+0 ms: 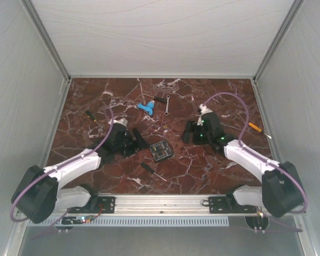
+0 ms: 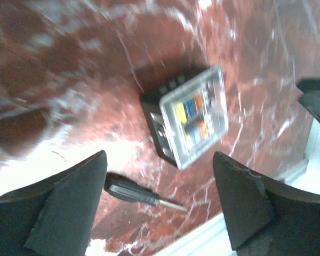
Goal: Snap on the fuse box
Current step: Reset both arms
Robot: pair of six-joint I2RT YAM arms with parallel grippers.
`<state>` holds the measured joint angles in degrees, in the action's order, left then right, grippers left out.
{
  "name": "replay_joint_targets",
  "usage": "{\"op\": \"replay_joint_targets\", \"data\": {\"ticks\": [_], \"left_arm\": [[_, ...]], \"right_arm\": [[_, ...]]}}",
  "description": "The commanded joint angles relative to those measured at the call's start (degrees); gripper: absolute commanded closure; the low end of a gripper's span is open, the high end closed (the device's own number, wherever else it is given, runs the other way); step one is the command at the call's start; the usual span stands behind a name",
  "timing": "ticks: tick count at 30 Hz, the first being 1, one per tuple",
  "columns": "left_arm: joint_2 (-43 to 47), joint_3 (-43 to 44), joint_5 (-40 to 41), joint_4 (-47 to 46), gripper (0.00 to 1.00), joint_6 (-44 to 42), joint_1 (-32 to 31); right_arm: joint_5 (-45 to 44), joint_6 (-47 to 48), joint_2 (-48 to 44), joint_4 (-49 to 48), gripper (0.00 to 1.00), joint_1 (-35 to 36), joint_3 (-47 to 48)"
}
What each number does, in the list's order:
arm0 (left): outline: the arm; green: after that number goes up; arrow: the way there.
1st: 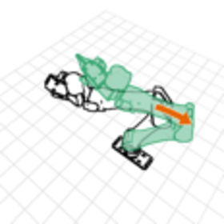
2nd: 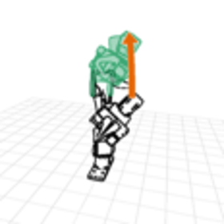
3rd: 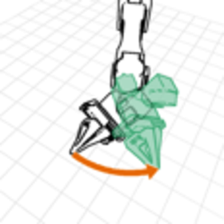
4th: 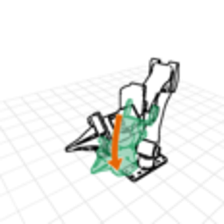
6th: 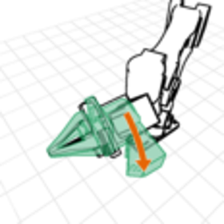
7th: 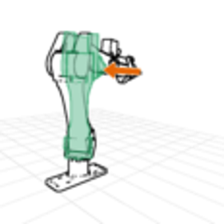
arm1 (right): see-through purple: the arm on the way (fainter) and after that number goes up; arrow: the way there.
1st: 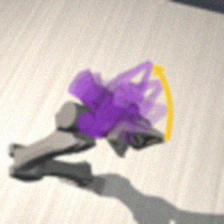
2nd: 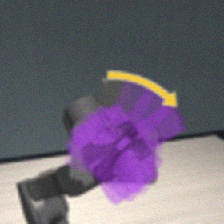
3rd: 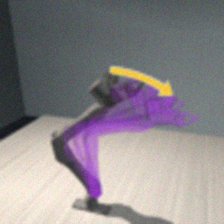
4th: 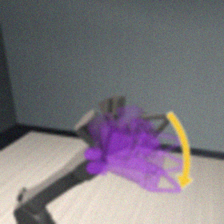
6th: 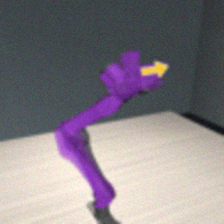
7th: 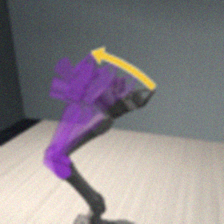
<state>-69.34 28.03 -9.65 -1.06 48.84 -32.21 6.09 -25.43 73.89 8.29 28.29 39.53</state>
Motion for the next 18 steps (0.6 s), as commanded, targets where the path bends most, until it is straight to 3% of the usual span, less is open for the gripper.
{"op": "replay_joint_targets", "data": {"ticks": [1,4,6,10,14,18], "left_arm": [[5.6,3.3,14.1,5.5,0.14,-3.3,5.0],[8.9,2.7,22.7,5.4,0.02,-4.5,9.6],[10.5,2.1,25.9,4.3,0.01,-5.9,13.4],[10.9,-0.2,31.8,0.2,0.01,-8.2,22.1],[7.8,-4.3,40.9,-10.3,0.01,-15.4,26.3],[4.3,-5.5,39.2,-20.9,0.01,-23.7,28.7]], "right_arm": [[-15.8,1.3,-6.8,-2.0,0.21,-6.2,-2.1],[-25.5,0.5,-9.8,-6.3,0.14,-9.0,-4.4],[-34.9,3.1,-10.6,-12.1,0.12,-9.7,-7.4],[-42.3,8.0,-9.9,-27.9,0.09,-12.9,-15.2],[-46.5,16.5,-2.9,-43.5,0.06,-15.1,-17.3],[-48.2,23.7,10.0,-60.0,0.04,-15.4,-18.6]]}}
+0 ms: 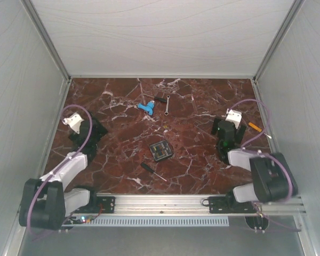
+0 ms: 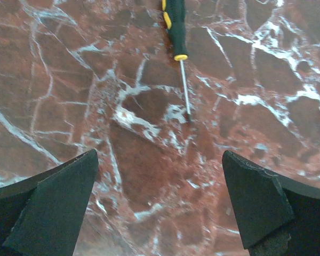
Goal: Snap on the fuse box
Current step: Reset both arms
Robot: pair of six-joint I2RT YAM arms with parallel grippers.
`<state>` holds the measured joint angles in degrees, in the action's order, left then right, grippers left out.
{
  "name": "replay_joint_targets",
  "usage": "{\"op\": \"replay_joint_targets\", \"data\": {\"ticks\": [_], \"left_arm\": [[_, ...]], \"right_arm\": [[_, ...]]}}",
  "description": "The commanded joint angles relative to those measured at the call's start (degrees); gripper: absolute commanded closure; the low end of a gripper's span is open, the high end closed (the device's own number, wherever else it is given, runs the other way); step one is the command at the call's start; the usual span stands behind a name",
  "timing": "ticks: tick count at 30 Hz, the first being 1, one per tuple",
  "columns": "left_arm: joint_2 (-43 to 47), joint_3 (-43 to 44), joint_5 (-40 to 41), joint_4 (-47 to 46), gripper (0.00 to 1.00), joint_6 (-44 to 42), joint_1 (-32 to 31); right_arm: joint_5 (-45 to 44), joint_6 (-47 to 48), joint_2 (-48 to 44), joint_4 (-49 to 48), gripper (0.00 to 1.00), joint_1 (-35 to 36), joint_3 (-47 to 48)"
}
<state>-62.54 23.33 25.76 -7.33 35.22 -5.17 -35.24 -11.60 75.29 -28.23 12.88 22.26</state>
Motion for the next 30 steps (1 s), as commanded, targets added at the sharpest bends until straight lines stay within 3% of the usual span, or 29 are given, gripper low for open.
{"op": "replay_joint_targets", "data": {"ticks": [1,3,5,7,10,12,14,18,21,22,23,30], "left_arm": [[-3.5,-3.0,2.4,-20.8,0.01,-12.5,1.8],[-6.6,-8.9,1.6,-35.7,0.01,-17.4,2.0],[-7.6,-9.8,0.3,-37.5,0.01,-19.6,2.4],[-9.0,-12.4,-4.1,-48.1,0.01,-22.4,3.1],[-11.7,-14.2,-12.3,-58.1,0.01,-25.8,3.7],[-14.0,-14.5,-15.7,-63.3,0.01,-28.1,3.8],[-15.5,-14.5,-19.0,-65.4,0.01,-30.2,3.8],[-28.5,-18.4,-25.3,-87.6,0.0,-33.4,4.4],[-25.7,-14.1,-28.1,-74.2,0.0,-31.5,6.1],[-26.9,-12.0,-28.4,-73.7,0.0,-31.6,6.6],[-26.0,-10.0,-29.5,-66.0,0.0,-31.0,7.0],[-26.2,-10.6,-28.9,-68.7,0.0,-30.7,7.1]], "right_arm": [[-6.3,11.9,9.9,-25.9,0.04,0.8,-1.4],[2.4,12.6,11.4,-33.6,0.04,-0.4,-4.7],[7.4,13.4,12.8,-41.2,0.04,-2.0,-7.8],[14.3,12.0,11.3,-37.0,0.04,-4.0,-7.5],[25.3,10.9,15.7,-43.2,0.02,-8.7,-8.5],[28.0,11.0,13.9,-34.5,0.02,-9.0,-5.8],[30.3,11.1,14.8,-33.6,0.02,-9.6,-4.7],[30.9,10.8,14.4,-32.4,0.02,-9.9,-4.2],[30.9,10.8,14.4,-32.4,0.02,-9.9,-4.2],[30.8,10.8,14.6,-32.7,0.02,-9.9,-4.2],[30.8,10.8,14.6,-32.5,0.02,-9.9,-4.2],[30.9,10.8,14.5,-32.4,0.02,-10.0,-4.1]]}}
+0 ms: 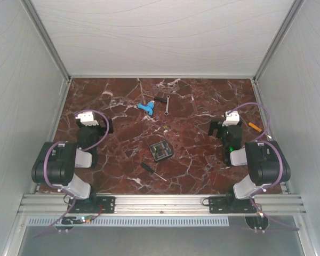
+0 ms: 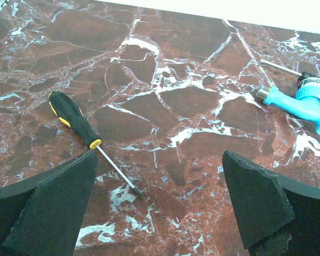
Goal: Snap on the fuse box
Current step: Reset both arms
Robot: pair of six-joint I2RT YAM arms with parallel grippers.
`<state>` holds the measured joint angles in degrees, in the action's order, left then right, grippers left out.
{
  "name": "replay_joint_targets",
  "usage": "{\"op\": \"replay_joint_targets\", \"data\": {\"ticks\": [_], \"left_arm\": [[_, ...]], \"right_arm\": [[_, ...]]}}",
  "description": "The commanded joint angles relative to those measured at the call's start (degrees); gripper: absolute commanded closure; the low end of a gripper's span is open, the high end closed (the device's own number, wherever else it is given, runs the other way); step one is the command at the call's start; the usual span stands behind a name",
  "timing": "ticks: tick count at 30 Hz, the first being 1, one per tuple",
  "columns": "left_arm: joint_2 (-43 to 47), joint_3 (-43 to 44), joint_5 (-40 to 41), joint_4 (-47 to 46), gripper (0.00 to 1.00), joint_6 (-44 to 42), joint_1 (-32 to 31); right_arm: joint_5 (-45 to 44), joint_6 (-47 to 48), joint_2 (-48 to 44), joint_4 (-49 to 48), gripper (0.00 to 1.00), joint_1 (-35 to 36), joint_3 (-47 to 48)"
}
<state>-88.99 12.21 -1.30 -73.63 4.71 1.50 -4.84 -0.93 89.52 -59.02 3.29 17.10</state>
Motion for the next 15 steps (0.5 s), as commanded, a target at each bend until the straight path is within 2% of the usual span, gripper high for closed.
{"op": "replay_joint_targets", "data": {"ticks": [1,5,15], "left_arm": [[0.1,0.6,-1.7,-2.8,0.0,-0.3,0.3],[0.1,1.8,-6.9,-0.3,0.0,-2.5,0.3],[-0.1,1.7,-7.7,-0.7,0.0,-2.7,0.3]], "right_arm": [[0.6,0.1,0.2,-1.7,0.02,-0.4,1.0],[0.6,0.1,0.3,-1.6,0.02,-0.4,1.0],[0.5,0.1,0.3,-1.7,0.02,-0.3,1.0]]}}
